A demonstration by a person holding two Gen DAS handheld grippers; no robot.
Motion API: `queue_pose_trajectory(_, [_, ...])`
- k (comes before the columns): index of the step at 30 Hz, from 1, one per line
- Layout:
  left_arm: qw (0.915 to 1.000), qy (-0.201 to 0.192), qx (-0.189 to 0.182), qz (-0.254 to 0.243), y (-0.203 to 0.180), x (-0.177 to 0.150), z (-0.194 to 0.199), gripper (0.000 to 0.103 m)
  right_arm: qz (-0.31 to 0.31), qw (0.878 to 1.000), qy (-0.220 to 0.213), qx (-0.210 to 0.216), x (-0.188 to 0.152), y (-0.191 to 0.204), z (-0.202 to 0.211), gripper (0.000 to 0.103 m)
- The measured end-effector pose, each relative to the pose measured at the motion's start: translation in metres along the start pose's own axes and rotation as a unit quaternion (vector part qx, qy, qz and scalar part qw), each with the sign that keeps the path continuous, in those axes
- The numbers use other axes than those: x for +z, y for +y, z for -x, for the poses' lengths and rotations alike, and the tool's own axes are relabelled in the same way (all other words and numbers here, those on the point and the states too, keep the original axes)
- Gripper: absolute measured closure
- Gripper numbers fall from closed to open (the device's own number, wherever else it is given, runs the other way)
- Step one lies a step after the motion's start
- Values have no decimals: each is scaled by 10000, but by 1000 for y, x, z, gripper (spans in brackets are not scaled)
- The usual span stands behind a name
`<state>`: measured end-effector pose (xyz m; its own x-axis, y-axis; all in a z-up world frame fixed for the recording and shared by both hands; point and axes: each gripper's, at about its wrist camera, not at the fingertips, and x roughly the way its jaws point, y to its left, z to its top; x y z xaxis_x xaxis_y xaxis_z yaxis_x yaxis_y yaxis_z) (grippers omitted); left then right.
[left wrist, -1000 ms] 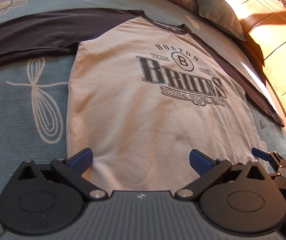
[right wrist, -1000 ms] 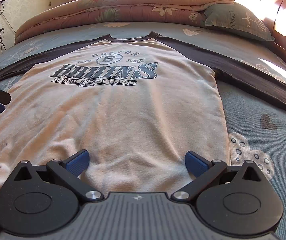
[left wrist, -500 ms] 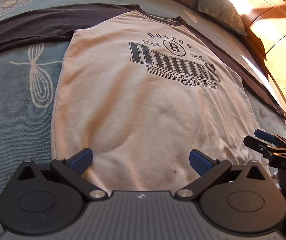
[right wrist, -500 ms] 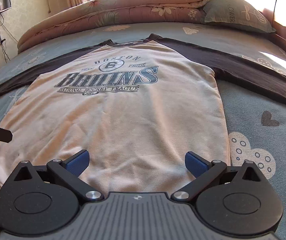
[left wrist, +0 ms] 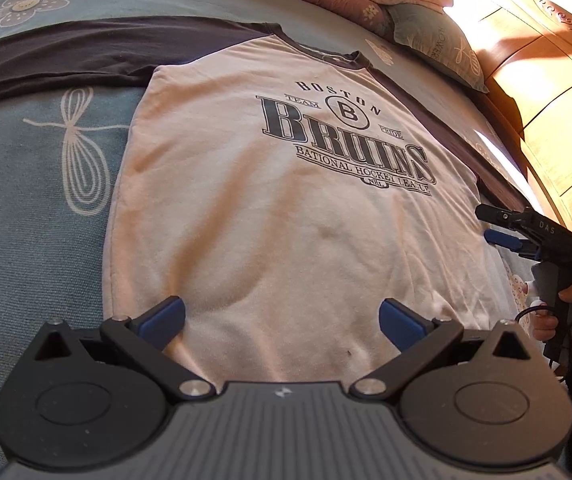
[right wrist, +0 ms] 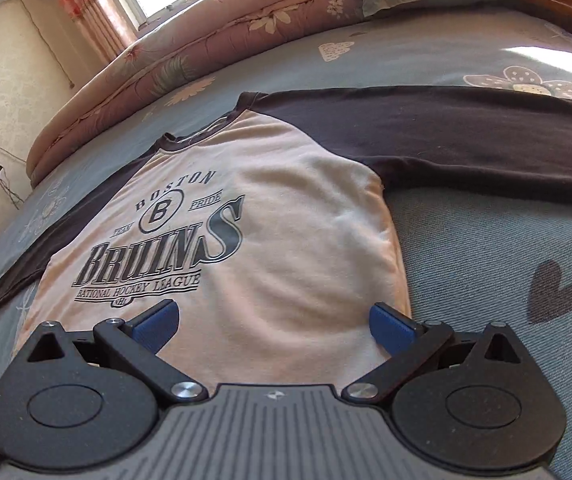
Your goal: Fold clothes
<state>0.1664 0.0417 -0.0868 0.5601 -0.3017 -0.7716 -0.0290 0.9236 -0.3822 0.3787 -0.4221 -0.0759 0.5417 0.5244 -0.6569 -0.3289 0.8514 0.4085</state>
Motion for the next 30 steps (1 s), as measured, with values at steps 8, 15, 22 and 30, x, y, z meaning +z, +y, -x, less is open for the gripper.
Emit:
queue_pose_trajectory(8, [9993, 229, 130, -249, -20, -7, 6, 1, 25, 9997, 138, 201, -25, 32, 39, 0])
queue_pose_trajectory(15, [9983, 306, 70, -488, -22, -34, 14, 1, 101, 9990, 325, 278, -84, 44, 64, 0])
queue_pose_trajectory(22, [9973, 227, -16, -704, -15, -44, 23, 1, -451, 9976, 168, 505, -85, 25, 68, 0])
queue_pose_trajectory(30, [9942, 186, -306, -1010, -42, -40, 34, 1, -342, 9984, 97, 430, -86, 28, 67, 0])
